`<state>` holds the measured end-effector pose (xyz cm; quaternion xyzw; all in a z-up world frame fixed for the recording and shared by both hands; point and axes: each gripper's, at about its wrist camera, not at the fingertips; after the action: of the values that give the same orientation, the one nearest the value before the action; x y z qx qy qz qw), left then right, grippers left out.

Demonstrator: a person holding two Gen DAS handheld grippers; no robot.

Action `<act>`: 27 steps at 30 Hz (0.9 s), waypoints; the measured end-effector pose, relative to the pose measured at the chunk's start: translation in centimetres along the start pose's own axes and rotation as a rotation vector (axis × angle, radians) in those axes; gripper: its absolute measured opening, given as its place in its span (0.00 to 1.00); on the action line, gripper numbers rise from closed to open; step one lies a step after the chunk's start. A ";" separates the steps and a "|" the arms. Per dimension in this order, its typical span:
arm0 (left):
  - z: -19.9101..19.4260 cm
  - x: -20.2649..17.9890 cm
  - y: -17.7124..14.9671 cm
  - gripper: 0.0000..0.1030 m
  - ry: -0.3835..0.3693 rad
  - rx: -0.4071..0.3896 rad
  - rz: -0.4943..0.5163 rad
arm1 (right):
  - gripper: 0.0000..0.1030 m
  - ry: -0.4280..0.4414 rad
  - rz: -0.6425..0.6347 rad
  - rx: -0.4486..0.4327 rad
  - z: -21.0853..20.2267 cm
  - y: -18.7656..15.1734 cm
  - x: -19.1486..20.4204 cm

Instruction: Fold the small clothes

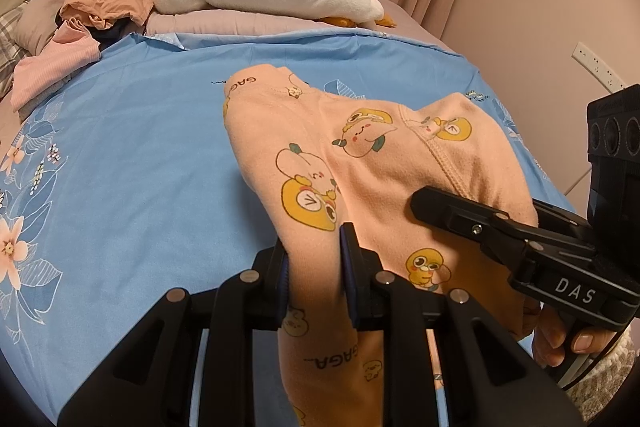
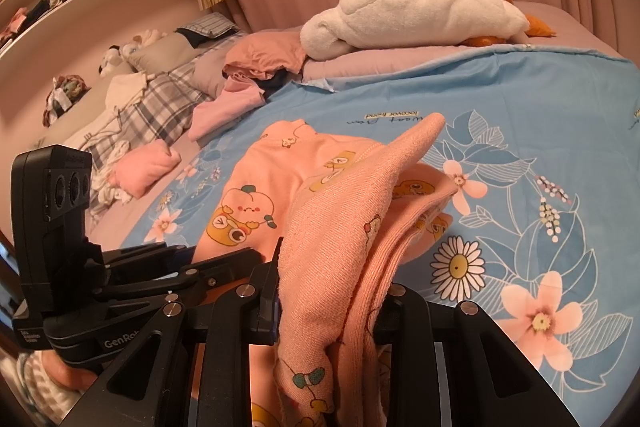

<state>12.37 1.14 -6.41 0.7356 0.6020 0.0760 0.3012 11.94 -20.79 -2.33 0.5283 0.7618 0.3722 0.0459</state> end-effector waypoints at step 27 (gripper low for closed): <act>3.1 1.4 1.8 0.21 0.010 0.052 -0.006 | 0.29 -0.021 0.006 0.036 2.7 1.1 -1.4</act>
<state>15.71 1.20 -8.34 0.7409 0.6074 0.0631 0.2794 14.69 -20.41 -4.05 0.5353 0.7663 0.3527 0.0433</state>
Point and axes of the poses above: each gripper's, at about its wrist camera, not at the fingertips, and z roughly the way its jaws point, x to its left, y to its top, and after that the axes turned 11 degrees about x, right-handed
